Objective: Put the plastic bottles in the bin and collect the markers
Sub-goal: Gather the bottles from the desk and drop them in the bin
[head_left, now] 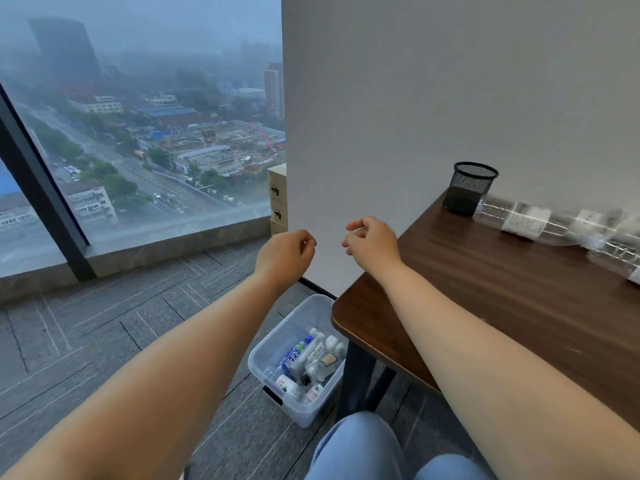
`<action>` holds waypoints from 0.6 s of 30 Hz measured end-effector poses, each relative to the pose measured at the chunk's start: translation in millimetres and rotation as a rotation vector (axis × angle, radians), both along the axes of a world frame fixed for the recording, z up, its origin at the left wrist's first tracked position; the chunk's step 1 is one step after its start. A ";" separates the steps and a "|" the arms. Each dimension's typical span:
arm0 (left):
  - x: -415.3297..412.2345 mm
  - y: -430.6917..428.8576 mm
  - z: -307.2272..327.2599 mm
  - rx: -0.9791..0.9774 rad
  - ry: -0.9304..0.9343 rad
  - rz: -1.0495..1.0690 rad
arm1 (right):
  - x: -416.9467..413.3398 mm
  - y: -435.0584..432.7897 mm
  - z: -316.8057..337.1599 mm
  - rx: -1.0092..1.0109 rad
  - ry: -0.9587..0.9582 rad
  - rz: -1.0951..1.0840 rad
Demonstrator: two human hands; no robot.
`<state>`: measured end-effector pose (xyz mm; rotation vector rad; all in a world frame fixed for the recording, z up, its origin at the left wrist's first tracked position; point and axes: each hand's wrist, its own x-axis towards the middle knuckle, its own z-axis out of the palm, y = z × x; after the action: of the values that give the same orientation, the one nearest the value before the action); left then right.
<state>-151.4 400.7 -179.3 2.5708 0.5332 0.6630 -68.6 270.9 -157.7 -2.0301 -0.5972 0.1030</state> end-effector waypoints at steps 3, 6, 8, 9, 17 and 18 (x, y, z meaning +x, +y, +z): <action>10.5 -29.3 12.9 -0.025 -0.026 -0.050 | 6.1 -35.0 8.5 0.024 -0.025 -0.052; 26.8 -65.7 24.0 -0.029 -0.017 -0.125 | 14.5 -79.3 13.4 0.038 -0.043 -0.124; 40.2 -93.6 30.2 -0.043 -0.019 -0.183 | 20.4 -113.9 16.7 0.048 -0.039 -0.191; 47.3 -108.7 32.5 -0.057 -0.027 -0.215 | 23.0 -132.4 18.3 0.049 -0.034 -0.228; 92.4 -248.6 41.8 -0.011 -0.073 -0.503 | 32.5 -288.1 22.2 0.080 -0.022 -0.525; 97.4 -266.5 41.9 -0.019 -0.070 -0.544 | 32.3 -307.5 21.4 0.090 -0.018 -0.561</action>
<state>-54.0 134.2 -137.4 2.4955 -0.1853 0.5420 -36.3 -36.5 -136.4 -2.0378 -0.0266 -0.2718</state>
